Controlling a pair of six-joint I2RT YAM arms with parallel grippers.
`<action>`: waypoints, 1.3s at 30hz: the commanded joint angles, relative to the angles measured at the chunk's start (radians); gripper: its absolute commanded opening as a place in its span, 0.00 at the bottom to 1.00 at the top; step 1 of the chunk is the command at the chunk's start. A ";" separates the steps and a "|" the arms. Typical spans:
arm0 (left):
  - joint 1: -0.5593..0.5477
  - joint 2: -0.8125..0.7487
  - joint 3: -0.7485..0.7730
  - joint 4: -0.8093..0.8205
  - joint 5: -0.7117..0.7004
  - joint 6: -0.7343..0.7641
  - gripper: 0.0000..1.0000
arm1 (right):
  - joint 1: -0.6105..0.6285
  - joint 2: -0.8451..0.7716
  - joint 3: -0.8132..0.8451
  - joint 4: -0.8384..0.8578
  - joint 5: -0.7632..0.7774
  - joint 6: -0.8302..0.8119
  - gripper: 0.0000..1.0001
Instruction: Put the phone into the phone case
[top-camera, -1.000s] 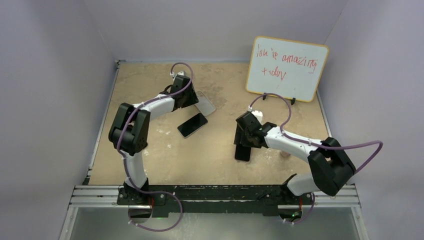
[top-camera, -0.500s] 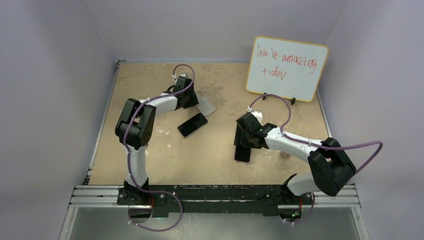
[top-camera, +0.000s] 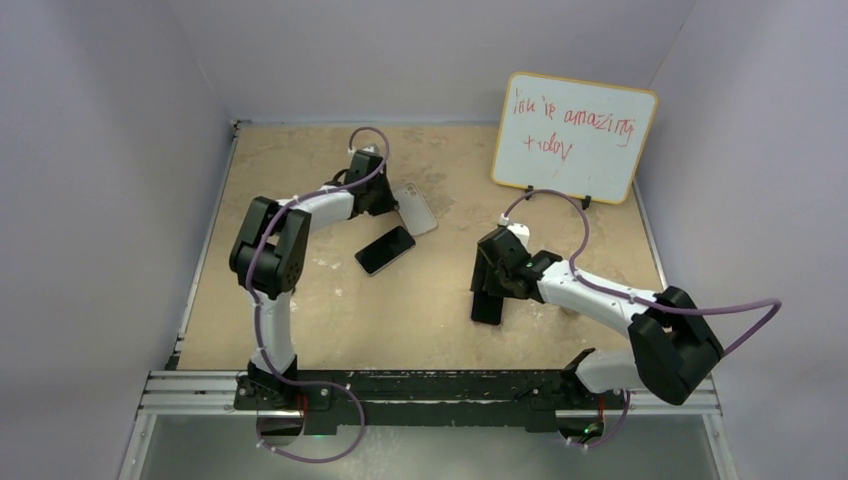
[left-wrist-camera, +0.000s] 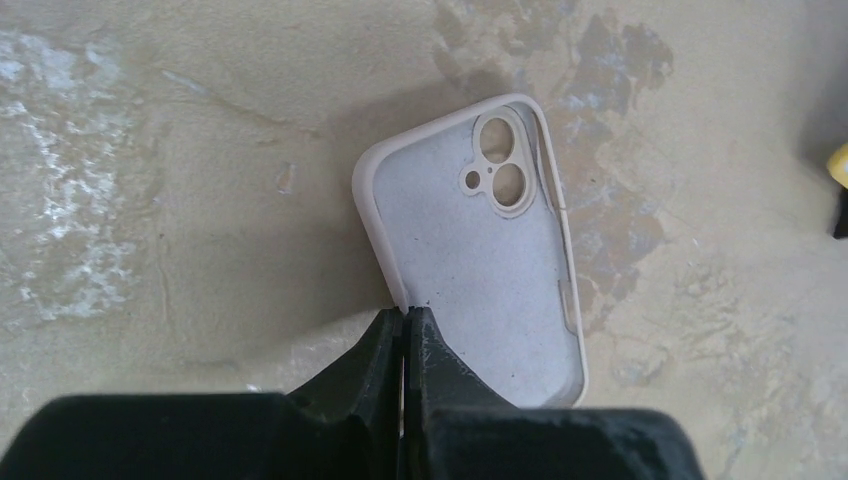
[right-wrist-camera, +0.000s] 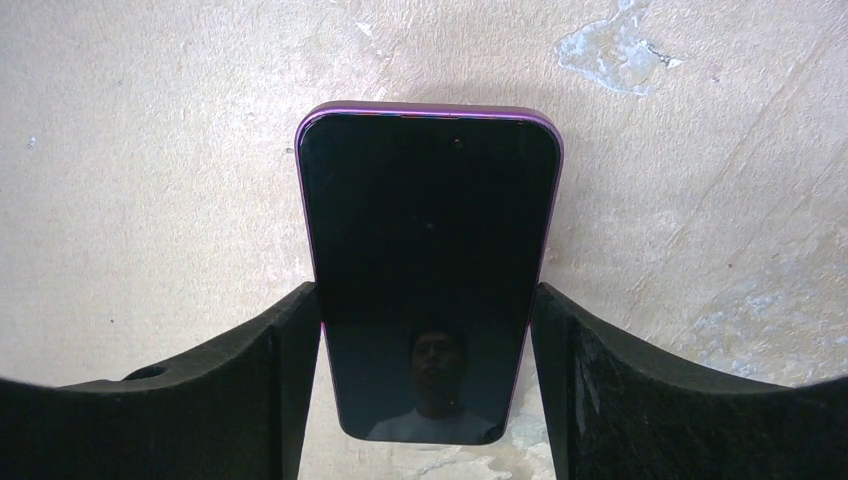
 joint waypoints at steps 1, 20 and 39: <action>-0.005 -0.136 -0.004 0.023 0.069 0.040 0.00 | -0.002 -0.030 -0.009 0.006 0.005 0.017 0.57; -0.122 -0.632 -0.360 -0.177 0.051 0.148 0.00 | -0.003 -0.135 -0.062 0.046 -0.092 -0.015 0.56; -0.379 -0.798 -0.778 0.045 0.019 -0.117 0.00 | 0.007 -0.190 -0.092 0.133 -0.253 0.014 0.52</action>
